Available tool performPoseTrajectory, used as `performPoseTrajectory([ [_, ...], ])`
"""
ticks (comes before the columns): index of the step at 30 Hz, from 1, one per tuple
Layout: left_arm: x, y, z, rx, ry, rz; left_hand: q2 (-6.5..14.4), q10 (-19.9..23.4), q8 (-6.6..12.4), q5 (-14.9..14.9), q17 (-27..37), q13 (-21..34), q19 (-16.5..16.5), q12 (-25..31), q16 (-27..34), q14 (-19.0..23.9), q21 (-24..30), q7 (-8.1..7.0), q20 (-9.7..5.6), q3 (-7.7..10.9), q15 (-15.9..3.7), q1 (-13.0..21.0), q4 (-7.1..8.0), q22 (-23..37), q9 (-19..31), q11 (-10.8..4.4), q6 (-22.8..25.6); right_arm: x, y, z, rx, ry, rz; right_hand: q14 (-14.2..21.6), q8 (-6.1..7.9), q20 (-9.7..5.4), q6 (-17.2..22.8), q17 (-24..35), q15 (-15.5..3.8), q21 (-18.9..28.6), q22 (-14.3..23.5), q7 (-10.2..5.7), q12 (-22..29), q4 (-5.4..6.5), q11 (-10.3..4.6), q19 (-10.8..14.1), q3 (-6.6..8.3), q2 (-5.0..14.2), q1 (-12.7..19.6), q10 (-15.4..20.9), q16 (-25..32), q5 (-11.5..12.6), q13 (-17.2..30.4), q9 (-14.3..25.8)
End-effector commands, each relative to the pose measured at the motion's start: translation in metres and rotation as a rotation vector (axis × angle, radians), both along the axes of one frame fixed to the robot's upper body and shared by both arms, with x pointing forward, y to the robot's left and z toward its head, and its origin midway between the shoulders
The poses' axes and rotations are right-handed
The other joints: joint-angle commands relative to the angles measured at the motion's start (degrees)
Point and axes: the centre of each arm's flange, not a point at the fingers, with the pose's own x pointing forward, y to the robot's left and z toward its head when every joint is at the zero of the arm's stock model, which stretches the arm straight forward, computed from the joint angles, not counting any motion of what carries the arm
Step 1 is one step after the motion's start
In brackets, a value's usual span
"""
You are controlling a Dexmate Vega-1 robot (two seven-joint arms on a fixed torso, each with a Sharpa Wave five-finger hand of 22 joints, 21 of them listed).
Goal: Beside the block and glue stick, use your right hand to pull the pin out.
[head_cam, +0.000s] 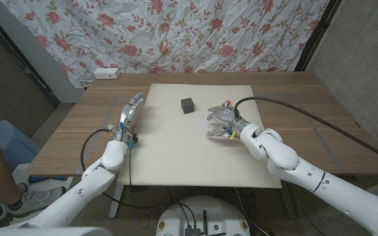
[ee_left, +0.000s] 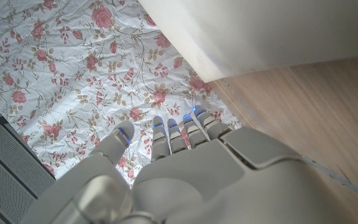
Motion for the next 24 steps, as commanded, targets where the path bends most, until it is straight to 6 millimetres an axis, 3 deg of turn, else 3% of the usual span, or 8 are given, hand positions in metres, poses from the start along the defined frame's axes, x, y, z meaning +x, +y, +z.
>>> performPoseTrajectory([
  [1,0.001,0.007,-0.002,-0.045,0.024,-0.021,3.76,-0.28,0.00,-0.16,0.31,-0.05,-0.29,0.02,-0.09,-0.25,-0.17,-0.01,-2.13,-0.41,-0.16,-0.73,0.24,0.13,0.06,-0.13,-0.34,0.004,-0.021,0.000,0.087,0.030,0.041,-0.83,-1.36,0.28,-3.74,0.17,0.01,0.07,0.23,-0.91,0.38,0.56,0.59,-0.77,-0.05,0.32,-1.43,-0.17,-0.46,0.02,0.08,-0.12],
  [6,0.005,0.008,0.001,-0.052,0.037,-0.035,3.52,-1.10,-0.30,-0.11,0.43,-0.06,-0.46,-0.18,-0.11,-0.72,-0.20,-0.13,-2.19,-0.55,-0.22,-1.37,1.03,0.13,0.02,-0.01,-1.53,0.006,-0.031,0.001,0.134,0.034,0.052,-1.01,-1.90,0.21,-6.01,0.21,0.06,0.12,0.22,-1.71,0.48,0.81,0.74,-0.95,-0.12,0.76,-2.20,-0.15,-0.47,-0.07,0.06,-0.21],
  [24,0.021,-0.001,0.010,-0.100,0.053,-0.068,3.30,-3.18,-0.50,0.08,0.21,-0.10,-1.37,-0.42,-0.37,-2.26,-0.37,-0.48,-2.05,-0.39,-0.12,-1.96,1.53,0.13,-0.06,0.08,-4.62,0.020,-0.068,0.014,0.336,0.038,0.126,-1.60,-2.49,-0.41,-17.22,0.07,-0.51,0.32,0.18,-0.73,0.34,2.21,0.46,-0.81,-1.96,1.14,-7.46,-1.33,-0.57,-0.90,-0.14,-0.89],
])
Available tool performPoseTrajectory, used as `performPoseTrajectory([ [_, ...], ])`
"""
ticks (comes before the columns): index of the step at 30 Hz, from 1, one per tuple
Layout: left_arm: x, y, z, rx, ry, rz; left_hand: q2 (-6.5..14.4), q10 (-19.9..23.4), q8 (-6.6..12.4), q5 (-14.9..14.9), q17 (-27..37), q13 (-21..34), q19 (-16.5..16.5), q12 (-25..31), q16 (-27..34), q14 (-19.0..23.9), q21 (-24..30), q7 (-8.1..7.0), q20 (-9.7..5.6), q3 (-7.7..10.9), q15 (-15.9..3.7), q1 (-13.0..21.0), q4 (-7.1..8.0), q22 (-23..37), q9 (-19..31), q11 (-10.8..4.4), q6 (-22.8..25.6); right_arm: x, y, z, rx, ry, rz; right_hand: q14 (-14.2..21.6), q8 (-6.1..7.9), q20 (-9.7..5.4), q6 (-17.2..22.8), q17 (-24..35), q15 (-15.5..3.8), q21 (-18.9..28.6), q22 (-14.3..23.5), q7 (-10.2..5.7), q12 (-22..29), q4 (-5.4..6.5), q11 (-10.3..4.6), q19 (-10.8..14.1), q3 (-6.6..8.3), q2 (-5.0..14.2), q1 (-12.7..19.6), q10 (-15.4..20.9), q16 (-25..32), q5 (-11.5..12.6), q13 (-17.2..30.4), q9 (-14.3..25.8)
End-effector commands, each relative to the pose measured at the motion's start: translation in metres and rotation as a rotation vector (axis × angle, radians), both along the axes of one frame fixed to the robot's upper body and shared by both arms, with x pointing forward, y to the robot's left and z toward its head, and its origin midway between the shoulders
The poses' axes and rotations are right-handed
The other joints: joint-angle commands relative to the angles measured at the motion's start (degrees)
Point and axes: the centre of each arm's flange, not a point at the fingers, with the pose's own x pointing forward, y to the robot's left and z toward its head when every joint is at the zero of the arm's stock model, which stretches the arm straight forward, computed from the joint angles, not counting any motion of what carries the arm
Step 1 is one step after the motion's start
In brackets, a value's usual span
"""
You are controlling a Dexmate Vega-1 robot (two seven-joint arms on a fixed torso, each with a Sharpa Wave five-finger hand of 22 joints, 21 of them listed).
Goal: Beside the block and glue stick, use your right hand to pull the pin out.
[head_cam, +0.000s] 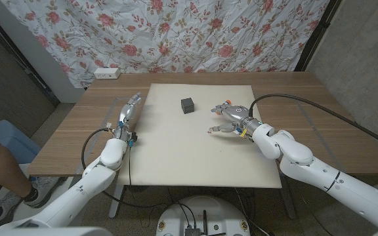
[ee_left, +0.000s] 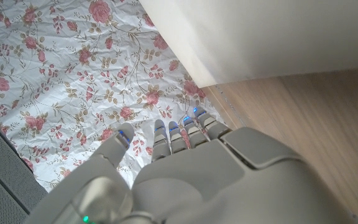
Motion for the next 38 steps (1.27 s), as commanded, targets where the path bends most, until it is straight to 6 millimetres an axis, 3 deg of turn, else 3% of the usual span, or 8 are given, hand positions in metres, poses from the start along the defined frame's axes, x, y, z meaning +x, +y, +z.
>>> performPoseTrajectory([
  [1,0.008,-0.006,0.007,-0.035,0.012,-0.022,3.97,-0.53,-0.08,0.08,0.07,0.18,-0.56,-0.02,-0.11,-0.25,0.06,-0.07,-2.26,-0.11,-0.17,-0.67,0.23,0.13,-0.06,-0.01,-0.67,0.011,-0.027,0.012,0.143,0.010,0.049,-0.58,0.00,-0.23,-2.01,0.08,-0.44,0.30,0.17,0.16,0.11,0.57,-0.10,0.15,-0.56,0.34,-1.91,-0.86,-0.11,-0.27,0.00,-0.08],
  [12,0.011,-0.010,0.008,-0.076,0.022,-0.039,3.89,-0.53,-0.12,0.09,0.01,0.17,-0.53,0.19,0.00,-0.25,0.15,-0.06,-2.15,-0.14,-0.20,-0.74,0.16,0.13,-0.09,-0.04,-1.65,0.022,-0.046,0.019,0.278,0.029,0.084,-0.99,0.16,-0.51,-5.13,0.01,-0.44,0.22,0.15,1.28,-0.05,1.99,-0.06,-0.18,-1.63,0.98,-5.28,-1.82,-0.19,-0.65,-0.12,-0.22],
  [21,0.012,-0.013,0.010,-0.093,0.033,-0.048,3.80,-0.31,0.06,0.11,-0.04,0.16,-0.47,0.36,0.08,-0.12,0.21,-0.06,-2.11,-0.11,-0.25,-0.80,0.11,0.13,-0.10,-0.06,-1.73,0.031,-0.060,0.022,0.396,0.030,0.107,-0.90,0.61,-0.51,-5.30,0.01,-0.44,0.25,0.16,1.48,0.13,3.15,-0.06,-0.19,-2.06,2.04,-7.42,-1.63,-0.09,-0.89,-0.19,-0.25],
  [27,0.008,-0.013,0.014,-0.091,0.029,-0.038,3.79,0.50,0.53,0.14,-0.10,0.15,-0.05,0.72,0.26,0.38,0.40,0.10,-2.03,-0.03,-0.36,-0.87,0.05,0.12,-0.11,-0.30,-0.97,0.032,-0.068,0.025,0.428,0.021,0.098,-0.66,0.97,-0.68,-5.24,0.02,-0.30,0.35,0.16,1.75,0.25,5.01,-0.01,-0.03,-2.59,3.90,-10.55,-1.51,0.08,-1.10,-0.26,-0.28],
  [38,0.006,-0.012,0.013,-0.095,0.032,-0.060,3.76,0.92,0.70,0.16,-0.14,0.15,0.05,0.87,0.30,0.69,0.42,0.13,-1.95,0.11,-0.47,-0.89,-0.04,0.12,-0.11,-0.21,-0.55,0.037,-0.079,0.025,0.516,0.061,0.096,-0.37,1.16,-0.82,-5.13,0.01,-0.45,0.47,0.11,2.11,0.31,6.42,-0.08,0.48,-3.19,5.11,-13.17,-1.39,0.23,-1.24,-0.33,-0.35],
])
